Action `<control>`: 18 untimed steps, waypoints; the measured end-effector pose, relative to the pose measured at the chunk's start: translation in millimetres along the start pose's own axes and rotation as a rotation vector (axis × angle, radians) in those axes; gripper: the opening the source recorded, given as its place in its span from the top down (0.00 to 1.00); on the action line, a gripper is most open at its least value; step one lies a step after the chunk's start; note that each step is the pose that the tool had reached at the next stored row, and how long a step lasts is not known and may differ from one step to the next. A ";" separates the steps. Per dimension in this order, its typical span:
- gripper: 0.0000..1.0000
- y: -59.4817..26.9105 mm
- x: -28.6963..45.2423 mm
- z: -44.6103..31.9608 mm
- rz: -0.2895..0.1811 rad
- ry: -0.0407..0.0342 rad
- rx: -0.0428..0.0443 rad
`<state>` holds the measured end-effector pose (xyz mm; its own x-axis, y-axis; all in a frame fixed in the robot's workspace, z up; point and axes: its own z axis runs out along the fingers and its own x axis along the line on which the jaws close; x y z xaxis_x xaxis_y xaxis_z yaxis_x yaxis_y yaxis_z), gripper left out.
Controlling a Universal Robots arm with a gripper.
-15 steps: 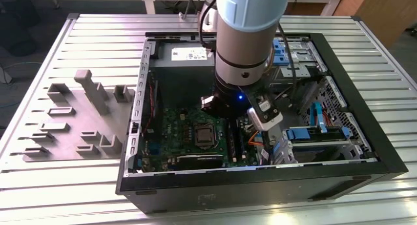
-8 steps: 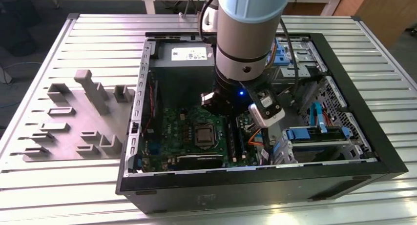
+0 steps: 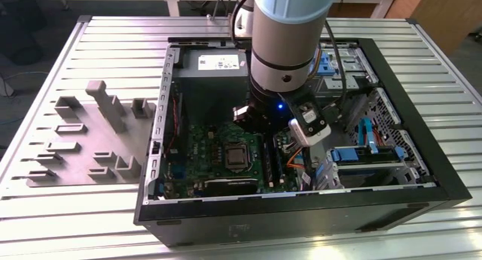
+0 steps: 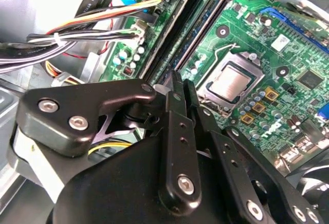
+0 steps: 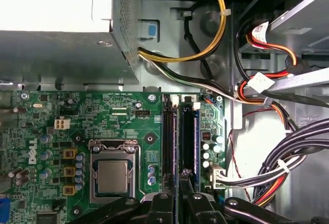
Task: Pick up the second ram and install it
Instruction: 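Insert the second ram into the second slot, then press down the second ram until it locks into place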
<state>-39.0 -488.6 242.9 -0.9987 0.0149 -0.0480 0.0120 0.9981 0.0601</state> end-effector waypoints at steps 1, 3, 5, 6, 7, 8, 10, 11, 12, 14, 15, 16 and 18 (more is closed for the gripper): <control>0.81 0.0 0.0 0.0 0.000 0.0000 0.0001; 0.81 0.0 -0.1 0.0 0.000 0.0000 0.0000; 0.81 0.0 -0.1 0.0 0.001 -0.0001 0.0000; 0.81 0.0 -0.1 0.0 0.001 -0.0001 0.0001; 0.81 0.0 -0.1 0.0 0.001 -0.0001 0.0001; 0.81 0.0 -0.2 0.0 0.001 -0.0001 0.0000; 0.83 0.0 -0.2 0.0 0.001 -0.0001 0.0001; 0.89 0.0 -0.2 0.0 0.001 -0.0001 0.0001; 0.89 0.0 -0.2 0.0 0.001 -0.0001 0.0001; 0.89 0.0 -0.2 0.0 0.002 -0.0001 0.0001; 0.89 0.0 -0.2 0.0 0.002 -0.0001 0.0001; 0.89 0.0 -0.3 0.0 0.002 -0.0002 0.0001; 0.89 0.0 -0.5 0.0 0.004 -0.0003 0.0002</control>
<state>-38.5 -488.5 242.9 -0.9987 0.0193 -0.0480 0.0164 0.9981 0.0601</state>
